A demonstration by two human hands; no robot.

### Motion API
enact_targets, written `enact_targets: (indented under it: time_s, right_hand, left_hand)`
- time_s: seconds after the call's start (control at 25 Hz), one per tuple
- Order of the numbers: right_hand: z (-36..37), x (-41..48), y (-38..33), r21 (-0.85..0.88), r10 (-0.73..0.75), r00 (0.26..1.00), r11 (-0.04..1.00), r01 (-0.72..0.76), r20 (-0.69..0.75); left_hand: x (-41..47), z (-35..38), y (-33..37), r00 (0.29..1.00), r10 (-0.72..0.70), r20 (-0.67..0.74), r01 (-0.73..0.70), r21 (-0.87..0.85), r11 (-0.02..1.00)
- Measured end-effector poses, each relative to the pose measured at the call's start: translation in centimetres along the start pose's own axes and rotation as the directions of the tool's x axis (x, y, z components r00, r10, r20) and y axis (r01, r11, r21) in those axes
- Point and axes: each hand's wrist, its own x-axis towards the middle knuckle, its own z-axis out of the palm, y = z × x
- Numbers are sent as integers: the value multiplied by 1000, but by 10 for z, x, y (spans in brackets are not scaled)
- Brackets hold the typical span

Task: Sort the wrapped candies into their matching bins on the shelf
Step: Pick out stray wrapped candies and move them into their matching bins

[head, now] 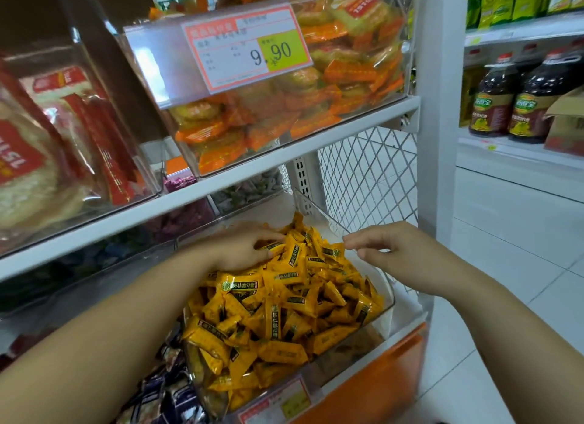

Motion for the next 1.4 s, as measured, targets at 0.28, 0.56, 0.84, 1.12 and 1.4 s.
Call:
enact_targets:
  time_s: [0.28,0.56,0.84,1.12,1.4]
  right_hand:
    - [-2,-2,2,44,-11,1000,999,9,28]
    - [-7,-9,3,76,-18,999,997,14,40]
    - [-8,-8,2,105,9,998,994,-15,57]
    - [-8,-9,1,108,2,998,994,-9,68]
    - [-7,-11,-2,45,-12,996,999,8,89]
  left_hand:
    - [-13,0,104,929,365,59,-344,-229,911]
    - [12,14,81,963,156,222,-203,204,958]
    - [24,9,39,985,63,163,-87,148,985]
    - [21,7,24,997,-6,72,0,82,997]
    - [-28,-17,64,977,174,-125,-193,-161,968]
